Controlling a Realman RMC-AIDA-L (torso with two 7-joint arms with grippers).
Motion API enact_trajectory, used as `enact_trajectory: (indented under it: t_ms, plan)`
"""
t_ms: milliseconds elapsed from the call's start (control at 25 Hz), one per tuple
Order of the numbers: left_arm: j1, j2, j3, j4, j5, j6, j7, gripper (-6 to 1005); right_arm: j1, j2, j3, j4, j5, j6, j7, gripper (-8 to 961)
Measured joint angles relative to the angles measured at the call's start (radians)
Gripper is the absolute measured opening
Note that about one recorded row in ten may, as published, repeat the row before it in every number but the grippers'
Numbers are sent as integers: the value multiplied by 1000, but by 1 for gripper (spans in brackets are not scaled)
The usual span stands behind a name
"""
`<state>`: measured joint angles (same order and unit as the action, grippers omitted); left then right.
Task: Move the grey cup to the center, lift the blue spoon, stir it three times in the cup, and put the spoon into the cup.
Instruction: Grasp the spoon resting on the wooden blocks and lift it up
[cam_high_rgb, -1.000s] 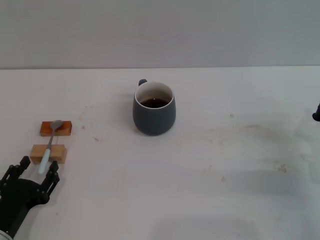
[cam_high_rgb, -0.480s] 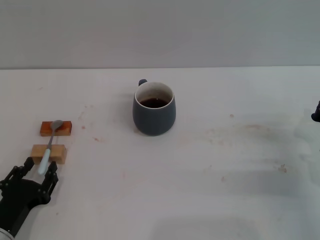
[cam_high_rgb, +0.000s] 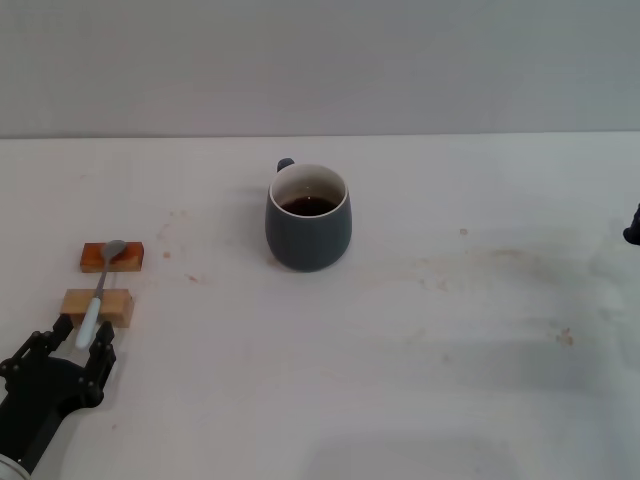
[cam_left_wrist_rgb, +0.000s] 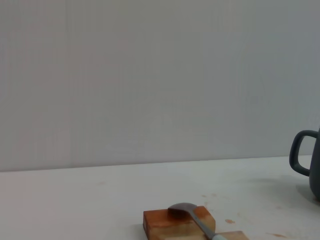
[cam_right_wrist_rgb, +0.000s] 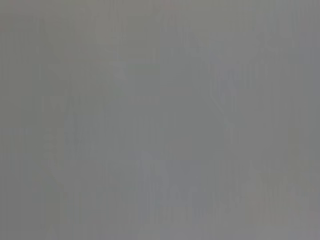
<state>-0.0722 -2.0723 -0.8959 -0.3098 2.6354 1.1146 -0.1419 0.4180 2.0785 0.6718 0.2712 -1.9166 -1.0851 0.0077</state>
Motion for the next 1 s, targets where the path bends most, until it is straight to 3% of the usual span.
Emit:
enact_trajectory:
  t_ms: [1000]
  plan:
    - [-7,0,-4,-3,0,-6,22,422,6,0,0,-4,1,7,0,-1]
